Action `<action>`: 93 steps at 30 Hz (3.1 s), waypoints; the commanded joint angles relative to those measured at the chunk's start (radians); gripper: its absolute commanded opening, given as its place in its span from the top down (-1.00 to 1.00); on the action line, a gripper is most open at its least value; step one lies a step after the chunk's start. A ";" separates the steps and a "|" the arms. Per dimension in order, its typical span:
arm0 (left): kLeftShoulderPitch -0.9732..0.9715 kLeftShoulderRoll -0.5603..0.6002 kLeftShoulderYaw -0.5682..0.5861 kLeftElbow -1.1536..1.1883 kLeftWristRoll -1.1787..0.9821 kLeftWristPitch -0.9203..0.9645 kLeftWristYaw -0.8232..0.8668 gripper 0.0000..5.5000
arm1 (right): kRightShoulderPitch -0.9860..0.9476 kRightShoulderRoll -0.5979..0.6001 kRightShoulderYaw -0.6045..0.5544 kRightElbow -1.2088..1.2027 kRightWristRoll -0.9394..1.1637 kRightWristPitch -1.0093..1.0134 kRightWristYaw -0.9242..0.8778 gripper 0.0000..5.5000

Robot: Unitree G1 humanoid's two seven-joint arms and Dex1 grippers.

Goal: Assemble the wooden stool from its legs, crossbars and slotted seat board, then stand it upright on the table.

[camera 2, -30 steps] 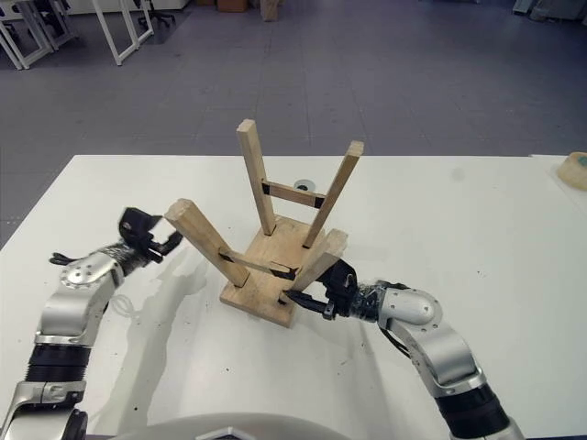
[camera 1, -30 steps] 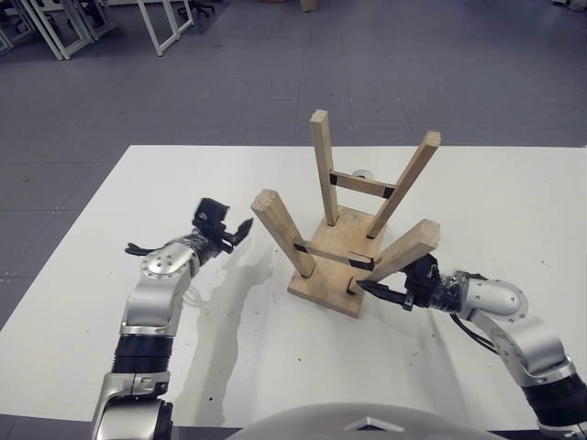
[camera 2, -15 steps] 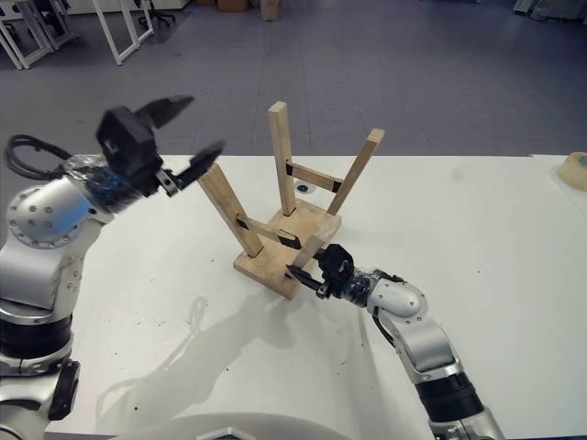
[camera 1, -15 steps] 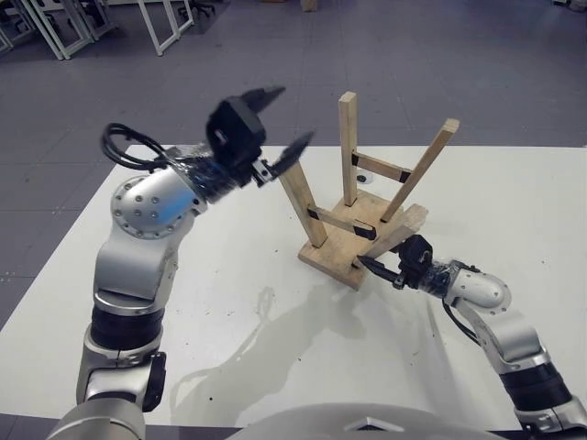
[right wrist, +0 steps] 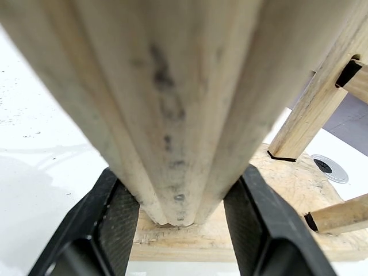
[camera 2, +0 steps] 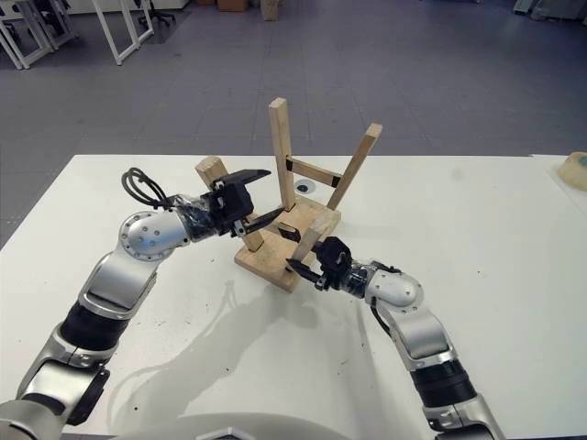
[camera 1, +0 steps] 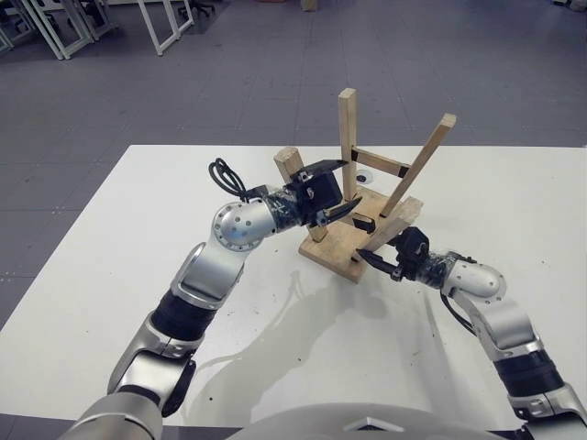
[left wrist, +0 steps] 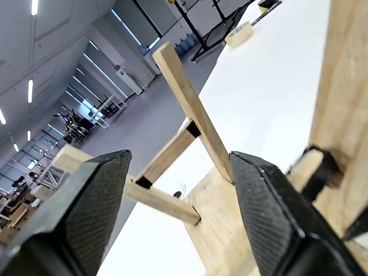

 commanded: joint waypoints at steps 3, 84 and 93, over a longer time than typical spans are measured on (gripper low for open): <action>-0.021 -0.026 -0.016 0.034 0.036 -0.013 -0.012 -0.14 | 0.013 0.002 0.004 0.078 0.015 0.097 0.026 0.26; -0.141 -0.076 0.290 -0.039 0.186 -0.275 0.296 -0.14 | 0.009 0.068 0.025 0.075 -0.064 0.008 -0.175 0.26; -0.116 -0.081 0.282 -0.044 0.182 -0.247 0.308 -0.14 | 0.006 0.069 0.024 -0.065 -0.094 0.055 -0.178 -0.03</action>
